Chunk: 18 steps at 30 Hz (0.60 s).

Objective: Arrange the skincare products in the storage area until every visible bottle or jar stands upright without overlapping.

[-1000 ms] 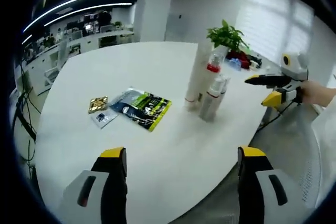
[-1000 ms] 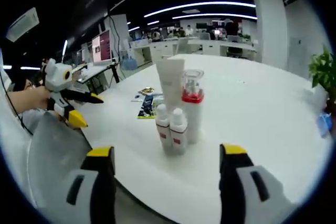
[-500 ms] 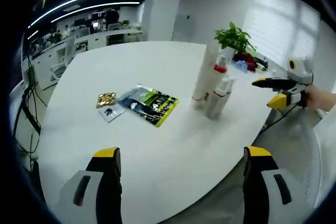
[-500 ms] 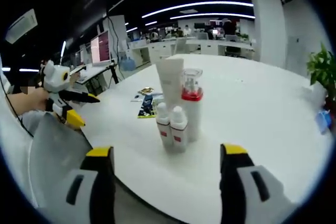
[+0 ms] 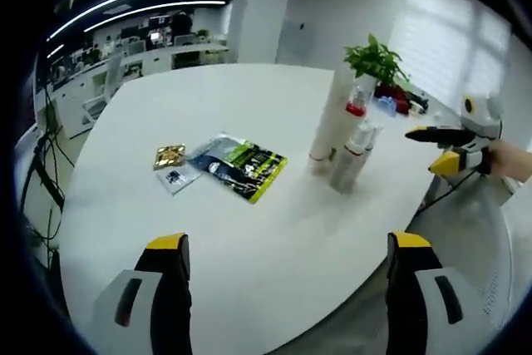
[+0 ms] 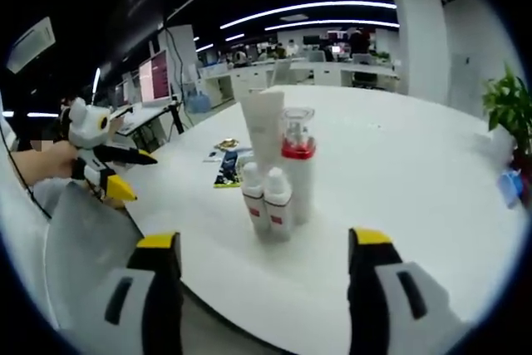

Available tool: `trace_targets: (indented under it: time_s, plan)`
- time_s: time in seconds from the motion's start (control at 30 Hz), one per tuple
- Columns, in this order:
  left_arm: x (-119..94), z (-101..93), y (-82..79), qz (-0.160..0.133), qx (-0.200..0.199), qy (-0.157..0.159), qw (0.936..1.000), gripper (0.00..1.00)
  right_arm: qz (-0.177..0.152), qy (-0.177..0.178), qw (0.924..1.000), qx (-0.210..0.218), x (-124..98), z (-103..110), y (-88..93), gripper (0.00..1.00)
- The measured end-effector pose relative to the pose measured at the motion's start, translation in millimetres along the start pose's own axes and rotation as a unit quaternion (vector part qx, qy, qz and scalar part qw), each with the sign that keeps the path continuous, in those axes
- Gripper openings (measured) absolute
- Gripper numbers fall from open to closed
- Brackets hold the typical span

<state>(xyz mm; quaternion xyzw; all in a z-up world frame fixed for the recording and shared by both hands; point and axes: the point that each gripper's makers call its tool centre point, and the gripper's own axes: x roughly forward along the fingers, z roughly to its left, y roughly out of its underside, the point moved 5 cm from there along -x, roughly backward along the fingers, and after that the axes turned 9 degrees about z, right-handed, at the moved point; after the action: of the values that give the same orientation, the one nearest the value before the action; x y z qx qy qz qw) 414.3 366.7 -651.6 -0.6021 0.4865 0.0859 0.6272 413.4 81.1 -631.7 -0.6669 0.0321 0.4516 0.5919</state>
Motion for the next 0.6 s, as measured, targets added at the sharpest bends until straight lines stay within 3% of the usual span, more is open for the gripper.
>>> trace_targets:
  time_s: [0.6]
  plan:
    - [44,11.4,-30.7,0.022,0.011,-0.009,0.9997,0.97,0.012,0.01,0.9997,0.017,9,-13,1.6,0.83]
